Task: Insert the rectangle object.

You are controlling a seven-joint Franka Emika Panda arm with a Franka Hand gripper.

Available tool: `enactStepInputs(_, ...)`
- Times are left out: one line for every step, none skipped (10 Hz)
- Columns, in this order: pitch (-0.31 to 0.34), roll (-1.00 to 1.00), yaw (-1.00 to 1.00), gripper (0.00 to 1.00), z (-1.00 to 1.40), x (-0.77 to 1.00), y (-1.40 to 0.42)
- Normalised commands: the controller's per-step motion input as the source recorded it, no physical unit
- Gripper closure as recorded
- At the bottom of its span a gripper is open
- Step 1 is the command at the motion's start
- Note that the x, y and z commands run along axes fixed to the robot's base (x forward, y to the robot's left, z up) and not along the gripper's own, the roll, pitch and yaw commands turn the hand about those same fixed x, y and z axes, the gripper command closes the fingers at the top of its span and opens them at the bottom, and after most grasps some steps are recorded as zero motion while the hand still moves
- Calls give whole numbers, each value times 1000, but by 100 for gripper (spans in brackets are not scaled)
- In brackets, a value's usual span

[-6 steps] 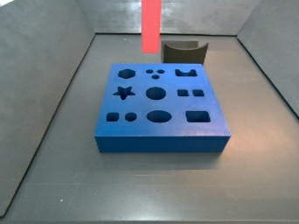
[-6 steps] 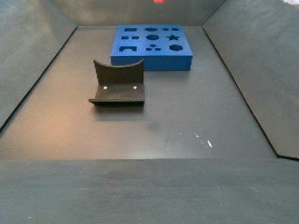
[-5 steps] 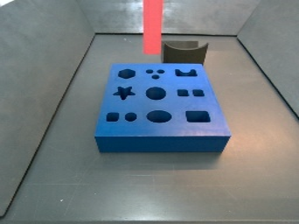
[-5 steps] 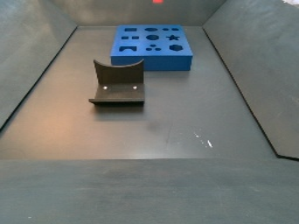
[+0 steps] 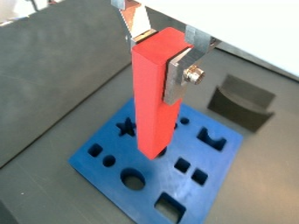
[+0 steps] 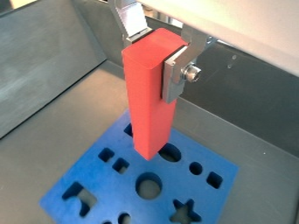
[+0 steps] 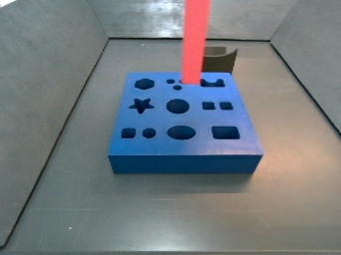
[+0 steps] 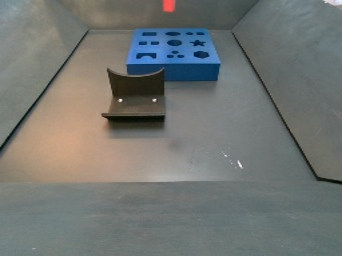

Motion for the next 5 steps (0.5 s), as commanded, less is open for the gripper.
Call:
enactStepInputs(0, 61, -297, 100, -280, 814, -240)
enactStepInputs(0, 61, -286, 100, -280, 823, -240)
enactStepInputs(0, 67, -417, 100, -280, 680, -231)
enactStepInputs(0, 57, -746, 100, -260, 326, -157)
enactStepInputs(0, 47, -840, 100, -246, 211, -137)
